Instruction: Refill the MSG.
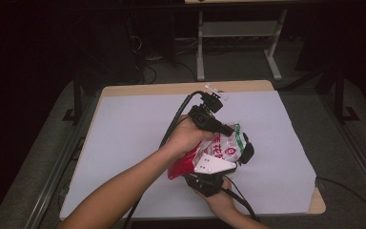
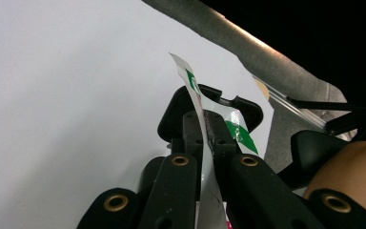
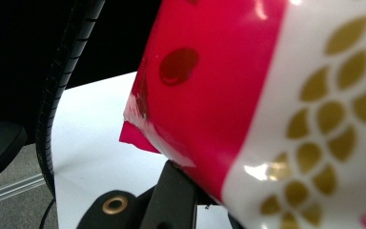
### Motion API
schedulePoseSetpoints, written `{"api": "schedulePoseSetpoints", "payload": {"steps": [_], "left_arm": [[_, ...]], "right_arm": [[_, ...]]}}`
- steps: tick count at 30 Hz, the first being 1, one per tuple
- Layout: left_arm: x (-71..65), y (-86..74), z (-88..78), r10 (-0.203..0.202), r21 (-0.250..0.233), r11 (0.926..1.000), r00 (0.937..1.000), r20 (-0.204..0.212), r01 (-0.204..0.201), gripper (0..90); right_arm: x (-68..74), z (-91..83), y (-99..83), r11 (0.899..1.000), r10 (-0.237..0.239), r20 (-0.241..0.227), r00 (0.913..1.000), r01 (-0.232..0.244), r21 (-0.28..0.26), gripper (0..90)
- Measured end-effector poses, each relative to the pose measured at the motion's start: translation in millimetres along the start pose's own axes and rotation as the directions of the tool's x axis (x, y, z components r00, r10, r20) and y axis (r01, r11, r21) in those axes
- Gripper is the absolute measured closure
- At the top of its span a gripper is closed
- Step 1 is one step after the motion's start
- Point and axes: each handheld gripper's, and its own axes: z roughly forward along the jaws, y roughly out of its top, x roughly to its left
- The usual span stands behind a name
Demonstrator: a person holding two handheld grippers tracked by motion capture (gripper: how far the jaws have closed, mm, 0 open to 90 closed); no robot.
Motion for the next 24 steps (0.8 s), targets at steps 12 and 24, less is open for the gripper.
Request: {"api": "schedulePoseSetpoints", "payload": {"steps": [12, 24], "left_arm": [[1.0, -3.6, -10.9, 0.008, -0.032, 0.9995, 0.9980, 0.063, -0.006, 90.0], [1.9, -5.6, -21.4, 0.028, -0.055, 0.9983, 0.9942, 0.104, -0.022, 90.0]], "right_arm": [[-2.9, 1.1, -2.1, 1.000, 0.003, -0.002, 1.0000, -0.003, 0.010, 90.0], [-5.4, 1.1, -3.2, 1.000, 0.011, 0.019, 0.9998, -0.011, 0.022, 90.0]]}}
